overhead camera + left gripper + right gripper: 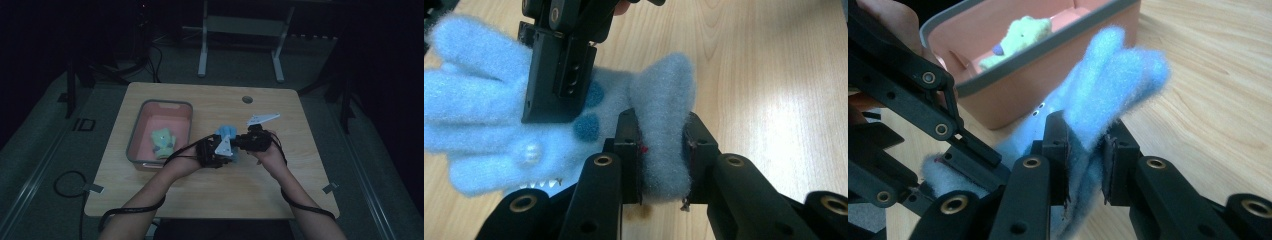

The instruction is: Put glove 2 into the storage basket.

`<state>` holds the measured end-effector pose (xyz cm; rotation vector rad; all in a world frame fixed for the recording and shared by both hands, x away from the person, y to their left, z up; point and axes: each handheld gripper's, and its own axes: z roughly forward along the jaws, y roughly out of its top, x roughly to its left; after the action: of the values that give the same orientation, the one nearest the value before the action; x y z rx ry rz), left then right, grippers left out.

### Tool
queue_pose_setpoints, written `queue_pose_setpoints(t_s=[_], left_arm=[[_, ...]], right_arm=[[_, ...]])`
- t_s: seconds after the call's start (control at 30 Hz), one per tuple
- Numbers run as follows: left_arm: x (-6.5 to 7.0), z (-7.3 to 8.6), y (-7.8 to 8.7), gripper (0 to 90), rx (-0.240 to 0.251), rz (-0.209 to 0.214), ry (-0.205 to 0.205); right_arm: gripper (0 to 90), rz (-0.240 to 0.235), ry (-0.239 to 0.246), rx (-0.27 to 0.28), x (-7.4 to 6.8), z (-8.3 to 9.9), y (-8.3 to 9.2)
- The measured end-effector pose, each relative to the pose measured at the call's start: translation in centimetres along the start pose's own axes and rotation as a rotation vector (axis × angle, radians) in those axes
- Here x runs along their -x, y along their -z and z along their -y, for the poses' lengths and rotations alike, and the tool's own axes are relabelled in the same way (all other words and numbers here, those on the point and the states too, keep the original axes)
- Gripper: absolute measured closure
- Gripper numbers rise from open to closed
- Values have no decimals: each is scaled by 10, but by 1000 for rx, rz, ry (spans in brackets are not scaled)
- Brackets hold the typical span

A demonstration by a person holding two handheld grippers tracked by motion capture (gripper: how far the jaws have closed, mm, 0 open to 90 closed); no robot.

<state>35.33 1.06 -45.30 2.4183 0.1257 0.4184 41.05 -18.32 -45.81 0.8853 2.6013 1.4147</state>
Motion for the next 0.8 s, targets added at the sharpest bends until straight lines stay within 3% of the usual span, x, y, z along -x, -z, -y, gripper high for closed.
queue_pose_setpoints(t_s=[0.8], left_arm=[[-10, 29, 42, 743, -45, -38, 35]], right_arm=[[760, -57, 41, 6, -24, -35, -37]])
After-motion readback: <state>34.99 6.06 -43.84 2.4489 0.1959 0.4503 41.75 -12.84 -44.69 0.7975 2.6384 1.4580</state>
